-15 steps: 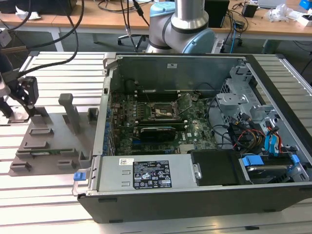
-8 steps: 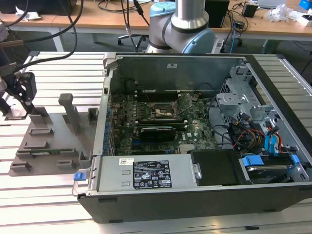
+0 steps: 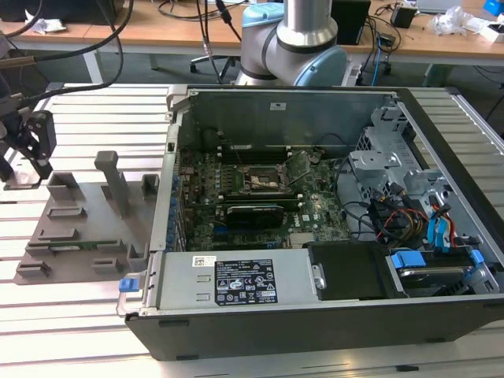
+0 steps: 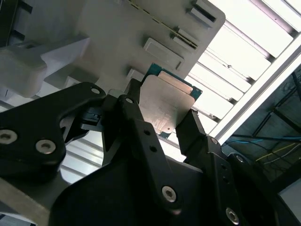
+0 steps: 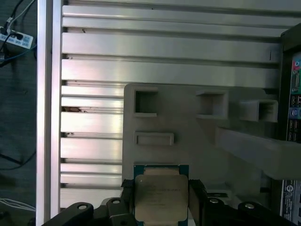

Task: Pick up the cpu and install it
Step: 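Pick up the cpu and move it towards the insertion slot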

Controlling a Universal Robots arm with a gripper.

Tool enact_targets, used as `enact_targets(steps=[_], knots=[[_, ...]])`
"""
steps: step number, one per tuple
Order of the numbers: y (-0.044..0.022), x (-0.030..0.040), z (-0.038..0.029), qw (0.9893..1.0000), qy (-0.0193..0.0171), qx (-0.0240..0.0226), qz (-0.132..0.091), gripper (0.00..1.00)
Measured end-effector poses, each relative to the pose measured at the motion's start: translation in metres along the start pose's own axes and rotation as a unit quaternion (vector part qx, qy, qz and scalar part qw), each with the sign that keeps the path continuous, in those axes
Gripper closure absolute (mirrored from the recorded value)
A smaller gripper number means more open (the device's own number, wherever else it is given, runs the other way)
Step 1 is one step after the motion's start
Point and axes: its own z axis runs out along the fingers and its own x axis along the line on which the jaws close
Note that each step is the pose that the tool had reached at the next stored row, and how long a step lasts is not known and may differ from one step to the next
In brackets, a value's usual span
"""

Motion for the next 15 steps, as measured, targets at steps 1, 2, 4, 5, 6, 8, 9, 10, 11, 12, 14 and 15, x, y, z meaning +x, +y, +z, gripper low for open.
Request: enact_targets(steps=[1, 2, 4, 5, 6, 8, 9, 10, 11, 12, 14, 15], knots=[[0.0, 0.0, -0.001, 1.0, 0.0, 0.0001, 0.0, 0.45], [0.0, -0.0001, -0.0028, 1.0, 0.0, 0.0004, 0.0, 0.45], [0.0, -0.0001, -0.0054, 1.0, 0.0001, 0.0008, 0.0, 0.45], [0.0, -0.0002, -0.0065, 1.0, 0.0001, 0.001, 0.0, 0.45], [0.0001, -0.0002, -0.0086, 1.0, 0.0001, 0.0014, 0.0, 0.45], [0.0001, -0.0003, -0.0106, 1.0, 0.0001, 0.0018, 0.0, 0.45], [0.0001, -0.0003, -0.0116, 1.0, 0.0001, 0.002, 0.0, 0.45], [0.0001, -0.0004, -0.0127, 1.0, 0.0001, 0.0022, 0.0, 0.45], [0.0002, -0.0004, -0.0143, 1.0, 0.0001, 0.0025, 0.0, 0.45], [0.0002, -0.0004, -0.0156, 1.0, 0.0001, 0.0028, 0.0, 0.45], [0.0003, -0.0005, -0.0187, 1.0, 0.0001, 0.0035, 0.0, 0.45], [0.0003, -0.0005, -0.0199, 1.0, 0.0001, 0.0038, 0.0, 0.45]])
